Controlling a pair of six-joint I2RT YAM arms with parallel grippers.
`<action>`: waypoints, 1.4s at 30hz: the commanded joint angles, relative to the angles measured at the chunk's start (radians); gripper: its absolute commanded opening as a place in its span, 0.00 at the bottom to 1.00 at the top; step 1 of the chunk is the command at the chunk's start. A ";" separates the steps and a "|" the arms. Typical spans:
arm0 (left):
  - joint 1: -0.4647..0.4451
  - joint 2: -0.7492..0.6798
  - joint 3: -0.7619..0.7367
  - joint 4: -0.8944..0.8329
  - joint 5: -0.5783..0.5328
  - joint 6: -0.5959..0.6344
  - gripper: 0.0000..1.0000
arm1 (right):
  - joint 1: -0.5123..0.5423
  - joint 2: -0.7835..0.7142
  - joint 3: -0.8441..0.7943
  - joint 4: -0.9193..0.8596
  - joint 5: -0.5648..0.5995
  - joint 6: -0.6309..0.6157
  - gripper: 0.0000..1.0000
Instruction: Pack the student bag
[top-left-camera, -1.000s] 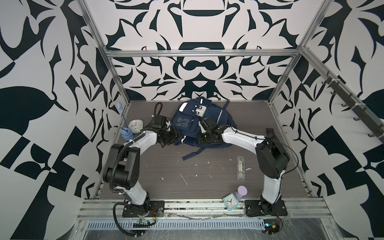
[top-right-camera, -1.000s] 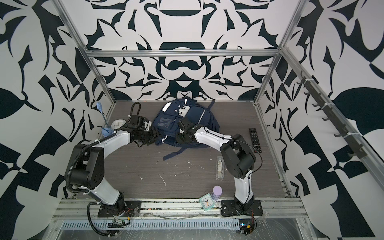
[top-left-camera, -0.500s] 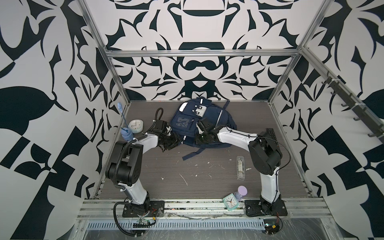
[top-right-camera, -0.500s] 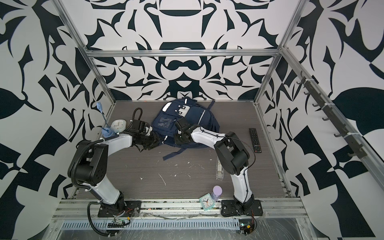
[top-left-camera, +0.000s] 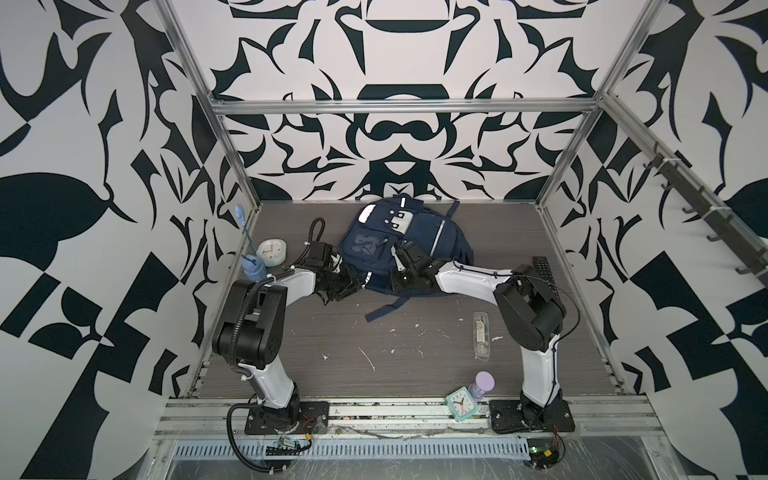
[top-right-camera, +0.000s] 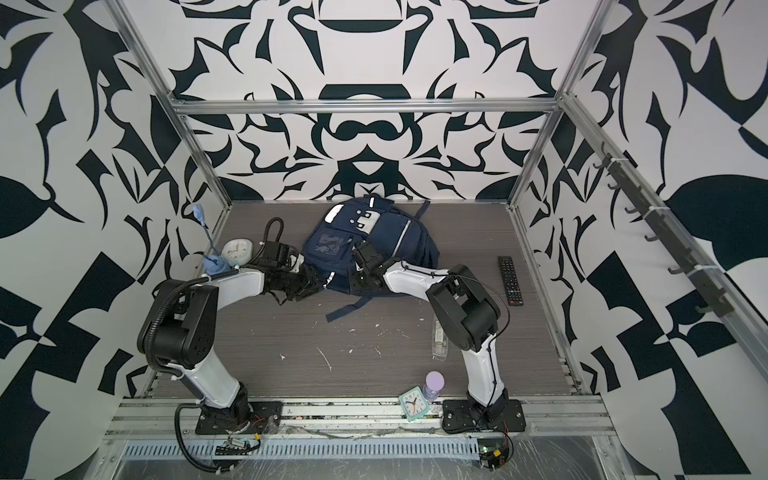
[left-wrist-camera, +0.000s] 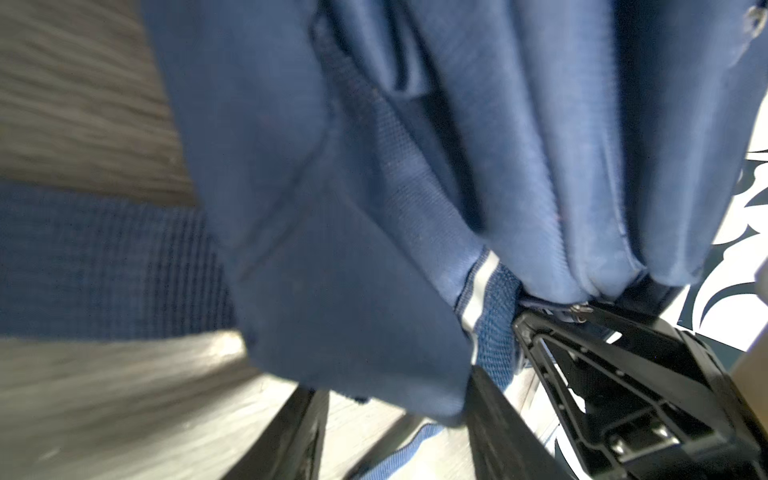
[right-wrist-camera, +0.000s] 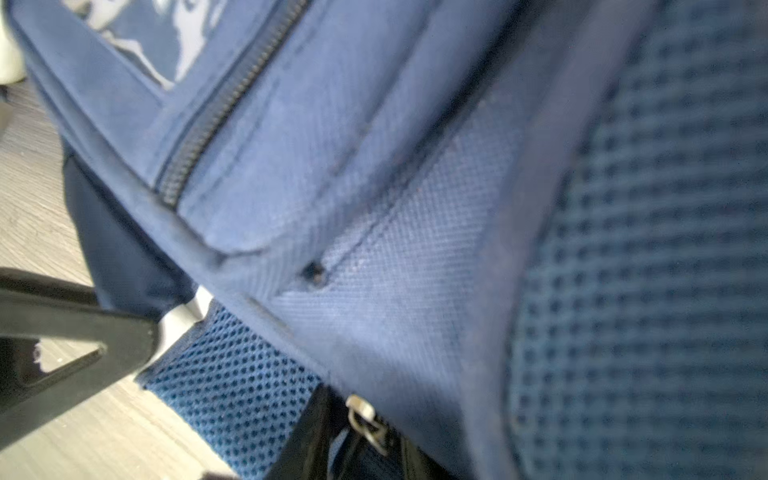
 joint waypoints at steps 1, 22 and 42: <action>0.010 0.023 -0.014 0.002 0.002 0.007 0.55 | -0.004 -0.039 -0.070 0.135 0.058 -0.050 0.29; 0.022 0.024 -0.034 0.010 -0.002 0.003 0.52 | -0.004 -0.211 -0.277 0.334 0.005 -0.090 0.05; 0.102 0.023 0.010 0.003 0.016 -0.010 0.16 | -0.011 -0.404 -0.358 0.000 0.087 -0.101 0.02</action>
